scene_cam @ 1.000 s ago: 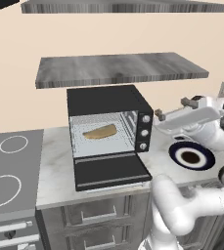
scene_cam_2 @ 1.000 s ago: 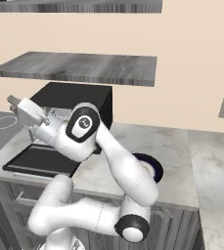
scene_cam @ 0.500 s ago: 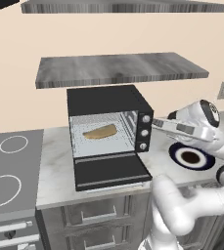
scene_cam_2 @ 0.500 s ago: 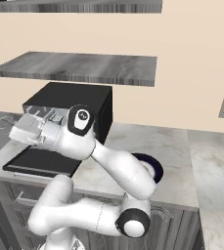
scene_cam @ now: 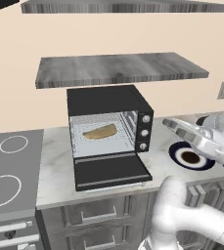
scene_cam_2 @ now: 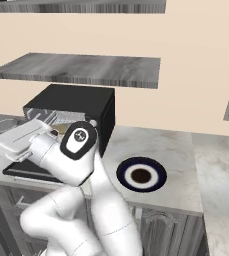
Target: Pull the toaster oven rack outwards. Pick up the baguette from the plate and place it on the toaster oven rack. Close the toaster oven door fully and set the temperature to the lowest setting.
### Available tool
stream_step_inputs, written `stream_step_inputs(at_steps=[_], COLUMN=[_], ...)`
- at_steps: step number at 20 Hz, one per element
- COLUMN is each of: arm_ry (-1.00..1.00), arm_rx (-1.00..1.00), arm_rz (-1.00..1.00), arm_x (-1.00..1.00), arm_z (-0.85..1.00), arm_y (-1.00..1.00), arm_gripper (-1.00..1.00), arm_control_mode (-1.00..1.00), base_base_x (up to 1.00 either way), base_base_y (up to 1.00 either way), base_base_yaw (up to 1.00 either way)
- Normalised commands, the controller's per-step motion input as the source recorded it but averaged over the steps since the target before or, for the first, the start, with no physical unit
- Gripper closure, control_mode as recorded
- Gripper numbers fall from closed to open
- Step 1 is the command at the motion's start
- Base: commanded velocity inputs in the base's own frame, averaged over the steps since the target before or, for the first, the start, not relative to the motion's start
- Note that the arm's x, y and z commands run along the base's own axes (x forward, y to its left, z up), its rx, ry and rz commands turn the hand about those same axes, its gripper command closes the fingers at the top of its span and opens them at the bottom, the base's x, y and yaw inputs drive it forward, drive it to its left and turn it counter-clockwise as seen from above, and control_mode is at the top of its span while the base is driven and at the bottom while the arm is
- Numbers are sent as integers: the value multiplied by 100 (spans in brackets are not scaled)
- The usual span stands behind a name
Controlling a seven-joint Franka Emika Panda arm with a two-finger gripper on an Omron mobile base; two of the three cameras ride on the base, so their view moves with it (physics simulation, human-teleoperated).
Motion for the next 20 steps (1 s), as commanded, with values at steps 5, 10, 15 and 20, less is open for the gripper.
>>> stream_step_inputs(at_steps=[5, 10, 15, 20], arm_ry=[-3, -8, -13, -9], arm_rx=[-3, -4, -17, -23], arm_rz=[-21, -22, -24, -18], arm_x=[13, -1, -16, -10], arm_z=[-38, -32, -41, -50], arm_y=[-33, -19, 3, 25], arm_gripper=[-100, -100, -100, -100], arm_control_mode=[-100, -100, -100, -100], base_base_x=[0, 0, 0, 0], base_base_y=[0, 0, 0, 0], base_base_yaw=[0, 0, 0, 0])
